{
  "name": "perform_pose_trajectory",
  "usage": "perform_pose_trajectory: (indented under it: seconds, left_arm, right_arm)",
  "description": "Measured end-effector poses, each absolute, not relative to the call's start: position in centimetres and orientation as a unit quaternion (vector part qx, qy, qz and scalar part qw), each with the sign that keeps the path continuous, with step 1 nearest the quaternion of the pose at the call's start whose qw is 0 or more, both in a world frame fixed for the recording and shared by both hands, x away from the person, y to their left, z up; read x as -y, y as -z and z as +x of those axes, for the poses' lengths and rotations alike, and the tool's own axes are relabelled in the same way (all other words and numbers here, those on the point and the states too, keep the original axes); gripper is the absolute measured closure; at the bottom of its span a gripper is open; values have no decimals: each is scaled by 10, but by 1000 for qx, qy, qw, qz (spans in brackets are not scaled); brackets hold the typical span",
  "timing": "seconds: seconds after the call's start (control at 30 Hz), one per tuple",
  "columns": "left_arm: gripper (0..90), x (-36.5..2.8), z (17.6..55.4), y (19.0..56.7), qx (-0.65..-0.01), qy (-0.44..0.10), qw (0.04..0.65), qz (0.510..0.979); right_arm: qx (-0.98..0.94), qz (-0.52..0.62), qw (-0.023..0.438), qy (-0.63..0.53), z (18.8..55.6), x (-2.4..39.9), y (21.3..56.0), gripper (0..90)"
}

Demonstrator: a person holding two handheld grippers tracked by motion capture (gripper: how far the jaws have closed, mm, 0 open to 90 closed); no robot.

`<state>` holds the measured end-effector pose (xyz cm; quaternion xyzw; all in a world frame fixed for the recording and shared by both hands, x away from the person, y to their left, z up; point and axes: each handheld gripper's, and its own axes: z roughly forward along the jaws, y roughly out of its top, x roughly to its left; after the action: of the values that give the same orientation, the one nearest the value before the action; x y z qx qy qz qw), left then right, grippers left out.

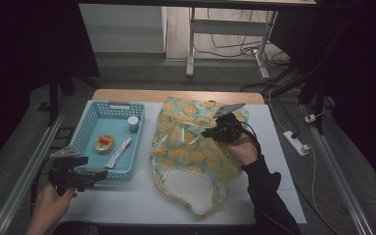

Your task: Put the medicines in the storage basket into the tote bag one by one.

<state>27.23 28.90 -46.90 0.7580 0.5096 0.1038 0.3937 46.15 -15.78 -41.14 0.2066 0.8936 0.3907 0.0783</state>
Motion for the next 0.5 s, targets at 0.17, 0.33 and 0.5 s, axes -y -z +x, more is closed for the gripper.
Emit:
perform_pose_trajectory:
  seconds: [0.17,0.33,0.5]
  left_arm:
    - [10,-293,284,468,-512,-101,398,754]
    - [6,-294,297,469,-519,-109,394,751]
    - [4,-294,310,471,-525,-114,389,748]
  right_arm:
    - [-894,206,79,-389,462,158,412,894]
    - [-894,206,80,-390,462,158,412,894]
    - [-894,206,80,-389,462,158,412,894]
